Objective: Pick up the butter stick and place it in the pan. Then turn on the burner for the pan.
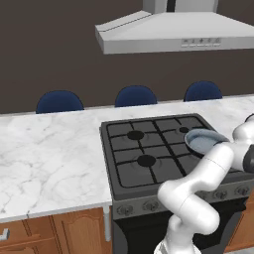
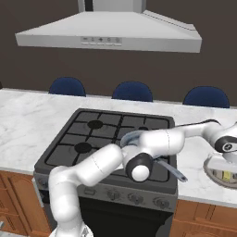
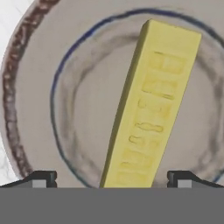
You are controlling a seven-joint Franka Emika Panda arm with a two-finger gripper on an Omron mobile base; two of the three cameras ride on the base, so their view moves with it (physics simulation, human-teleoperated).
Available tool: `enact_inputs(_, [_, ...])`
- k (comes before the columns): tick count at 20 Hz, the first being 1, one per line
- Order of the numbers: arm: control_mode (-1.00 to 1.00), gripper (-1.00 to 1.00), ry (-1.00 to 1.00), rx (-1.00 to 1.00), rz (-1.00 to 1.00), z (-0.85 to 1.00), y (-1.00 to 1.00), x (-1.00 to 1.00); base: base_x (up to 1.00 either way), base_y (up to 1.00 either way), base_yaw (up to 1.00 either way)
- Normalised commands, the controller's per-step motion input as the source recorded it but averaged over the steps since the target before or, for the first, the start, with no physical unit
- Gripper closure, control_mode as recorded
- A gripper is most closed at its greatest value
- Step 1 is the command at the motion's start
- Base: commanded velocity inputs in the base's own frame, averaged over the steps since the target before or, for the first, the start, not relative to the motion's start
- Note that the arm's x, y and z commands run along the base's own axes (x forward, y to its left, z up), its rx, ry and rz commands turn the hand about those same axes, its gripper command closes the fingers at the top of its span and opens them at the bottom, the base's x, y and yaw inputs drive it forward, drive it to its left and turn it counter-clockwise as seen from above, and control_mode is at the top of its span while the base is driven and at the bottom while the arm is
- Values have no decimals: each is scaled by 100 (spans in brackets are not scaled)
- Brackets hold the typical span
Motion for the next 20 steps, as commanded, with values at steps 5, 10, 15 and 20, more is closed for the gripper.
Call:
enact_inputs(5, [-100, -100, 1, 5, 0, 0, -12, 4, 0, 0, 0])
enact_inputs(10, [-100, -100, 2, 2, 0, -1, -6, 1, 0, 0, 0])
enact_inputs(15, [-100, 100, 2, 0, 0, -7, 0, 1, 0, 0, 0])
enact_inputs(20, [-100, 100, 1, 0, 0, 0, 0, 0, 0, 0, 0])
